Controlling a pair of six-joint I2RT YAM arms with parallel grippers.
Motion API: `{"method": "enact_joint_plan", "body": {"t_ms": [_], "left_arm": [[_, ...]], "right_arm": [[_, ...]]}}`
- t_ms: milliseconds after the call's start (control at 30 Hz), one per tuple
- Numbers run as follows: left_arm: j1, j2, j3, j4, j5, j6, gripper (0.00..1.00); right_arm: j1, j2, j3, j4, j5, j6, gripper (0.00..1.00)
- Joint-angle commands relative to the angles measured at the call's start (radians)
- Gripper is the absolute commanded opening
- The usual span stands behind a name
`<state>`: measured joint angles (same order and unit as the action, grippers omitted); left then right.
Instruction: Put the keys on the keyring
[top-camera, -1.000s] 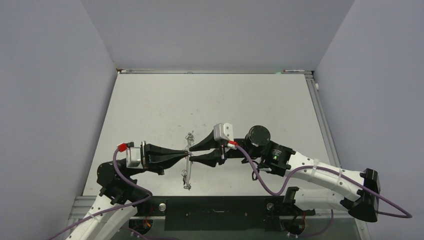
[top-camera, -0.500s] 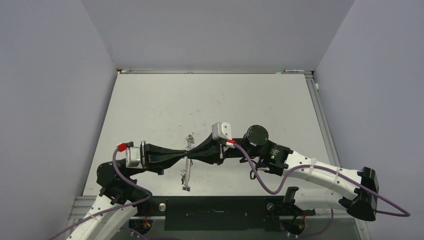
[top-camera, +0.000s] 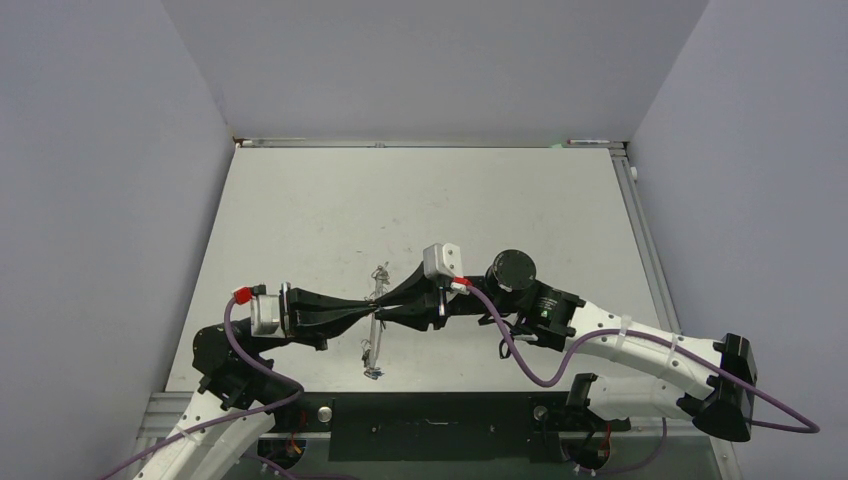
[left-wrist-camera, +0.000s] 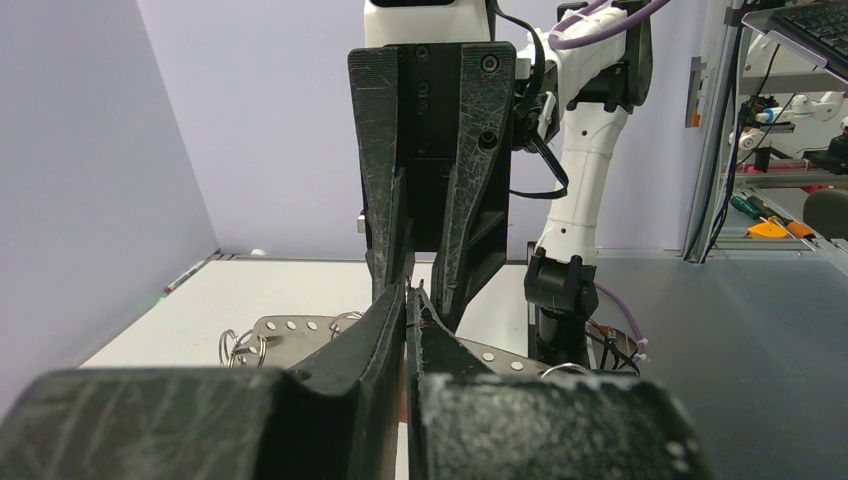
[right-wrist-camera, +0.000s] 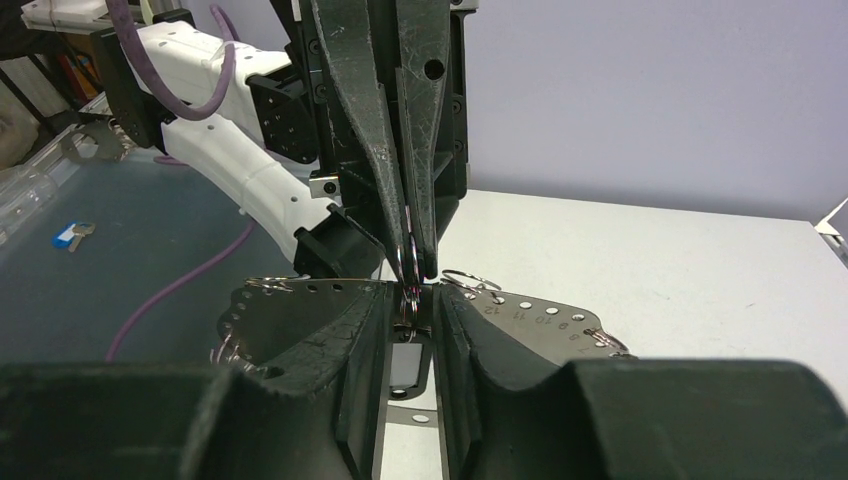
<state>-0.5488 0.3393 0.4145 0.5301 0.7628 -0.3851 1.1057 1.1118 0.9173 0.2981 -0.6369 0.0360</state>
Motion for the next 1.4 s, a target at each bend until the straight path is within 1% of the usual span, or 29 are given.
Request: {"method": "enact_joint_plan", "body": {"t_ms": [0,233,333,400,500,600,633,667,767,833,867,933,1033,1200,1367], "left_arm": [[0.003,-0.014,0.007,0.07,-0.017,-0.008,0.0],[0.004,-0.016,0.007,0.071,-0.019,-0.007,0.0],[0.004,-0.017,0.007,0.071,-0.018,-0.008,0.0],[0.004,-0.018,0.007,0.069,-0.018,-0.007,0.0],[0.004,-0.021,0.009,0.05,-0.017,0.009,0.0],[0.004,-0.028,0.034,-0.027,-0.005,0.074,0.0],[0.004,-0.034,0.041,-0.061,-0.004,0.098,0.02],[0.004,-0.041,0.05,-0.091,-0.006,0.119,0.07],[0.003,-0.06,0.063,-0.163,-0.038,0.175,0.3],[0.001,-0.07,0.071,-0.21,-0.054,0.206,0.4],[-0.001,-0.074,0.076,-0.228,-0.061,0.222,0.42],[-0.008,-0.082,0.087,-0.267,-0.067,0.258,0.45],[-0.028,-0.089,0.11,-0.353,-0.066,0.33,0.45],[-0.082,-0.05,0.178,-0.554,-0.029,0.482,0.45],[-0.098,-0.013,0.235,-0.626,0.029,0.516,0.45]], "right_arm": [[-0.009,0.014,0.018,0.061,-0.02,0.001,0.21],[-0.009,0.023,0.02,0.065,-0.017,-0.001,0.19],[-0.009,0.03,0.027,0.067,-0.02,-0.004,0.09],[-0.009,0.029,0.03,0.067,-0.02,-0.007,0.05],[-0.009,0.021,0.034,0.061,-0.019,-0.014,0.05],[-0.011,0.014,0.05,0.016,-0.017,-0.028,0.05],[-0.01,0.011,0.055,-0.002,-0.015,-0.049,0.05],[-0.012,0.007,0.062,-0.026,-0.01,-0.062,0.05],[-0.014,-0.01,0.071,-0.081,0.005,-0.085,0.05],[-0.019,-0.025,0.069,-0.103,0.011,-0.093,0.05],[-0.022,-0.033,0.068,-0.118,0.013,-0.099,0.05],[-0.025,-0.049,0.068,-0.159,0.025,-0.112,0.05],[-0.029,-0.068,0.085,-0.248,0.049,-0.144,0.05],[-0.029,-0.054,0.145,-0.449,0.062,-0.197,0.05],[-0.022,-0.062,0.167,-0.538,0.059,-0.212,0.05]]}}
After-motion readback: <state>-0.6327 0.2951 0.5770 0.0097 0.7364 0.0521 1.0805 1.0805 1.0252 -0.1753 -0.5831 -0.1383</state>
